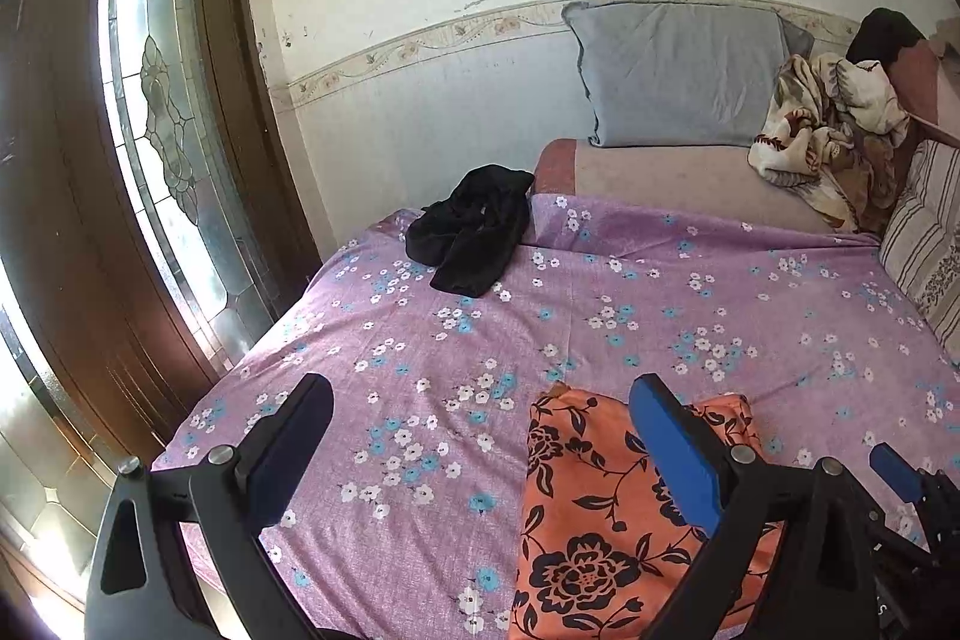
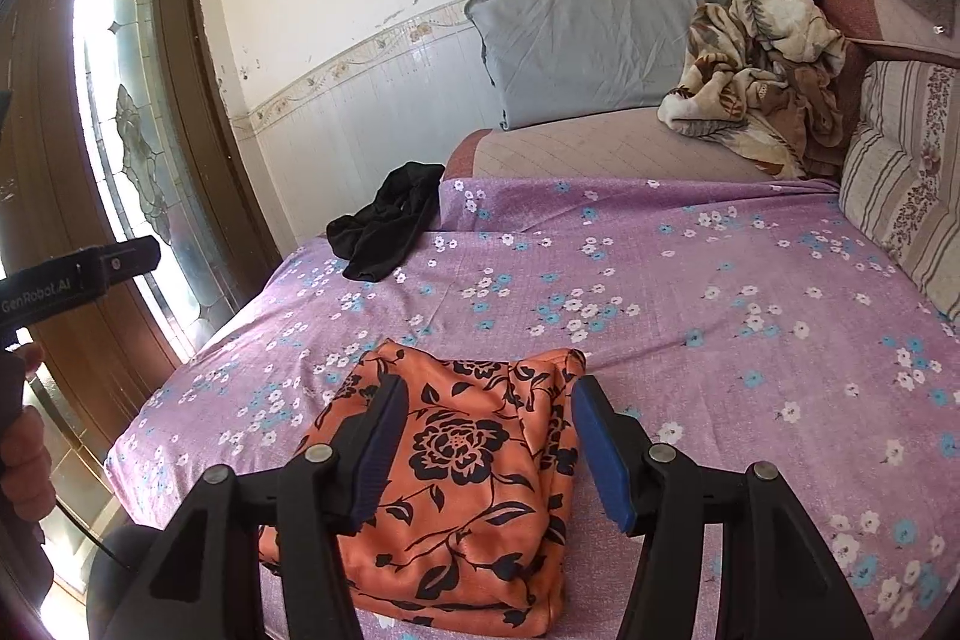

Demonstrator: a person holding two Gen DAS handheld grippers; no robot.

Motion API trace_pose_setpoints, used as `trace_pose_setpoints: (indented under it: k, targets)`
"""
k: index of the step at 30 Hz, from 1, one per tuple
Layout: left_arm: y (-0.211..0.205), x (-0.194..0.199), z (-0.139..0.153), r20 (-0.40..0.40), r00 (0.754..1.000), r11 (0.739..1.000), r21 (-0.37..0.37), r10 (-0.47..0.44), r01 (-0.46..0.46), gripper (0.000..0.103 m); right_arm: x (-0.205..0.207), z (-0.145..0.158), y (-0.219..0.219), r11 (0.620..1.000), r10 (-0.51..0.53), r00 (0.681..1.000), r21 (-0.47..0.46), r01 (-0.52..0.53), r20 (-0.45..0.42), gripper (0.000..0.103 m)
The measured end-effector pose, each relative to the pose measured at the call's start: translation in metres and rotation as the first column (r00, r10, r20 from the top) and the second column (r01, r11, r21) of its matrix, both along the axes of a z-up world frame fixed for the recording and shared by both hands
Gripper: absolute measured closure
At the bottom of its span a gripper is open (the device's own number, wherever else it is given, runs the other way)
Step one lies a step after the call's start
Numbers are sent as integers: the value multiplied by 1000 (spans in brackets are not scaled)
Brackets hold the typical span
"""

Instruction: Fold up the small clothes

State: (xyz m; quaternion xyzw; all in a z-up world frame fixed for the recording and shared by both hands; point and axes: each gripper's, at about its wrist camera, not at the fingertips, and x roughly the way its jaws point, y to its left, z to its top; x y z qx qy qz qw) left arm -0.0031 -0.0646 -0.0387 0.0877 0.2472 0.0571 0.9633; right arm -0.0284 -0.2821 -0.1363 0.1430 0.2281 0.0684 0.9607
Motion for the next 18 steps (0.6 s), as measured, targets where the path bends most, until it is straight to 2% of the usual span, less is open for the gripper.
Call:
trace_pose_setpoints:
  k: [4, 7, 12, 18]
  targets:
    - [-1, 3, 2, 6, 1000, 1000, -4, 2, -2, 4, 6, -6, -6, 1000, -27, 998, 1, 27, -51, 42]
    - [-1, 4, 2, 4, 1000, 1000, -7, -6, 6, 4, 7, -8, -8, 999, -31, 998, 8, 31, -54, 42]
    - [4, 4, -1, 3, 1000, 1000, -10, -12, 12, 4, 3, -5, 0, 1000, -18, 1000, -21, 17, -21, 42]
    - [17, 7, -12, -18, 1000, 1000, -25, -14, 13, 4, -10, 1, 18, 994, -31, 997, -99, 38, 73, 42]
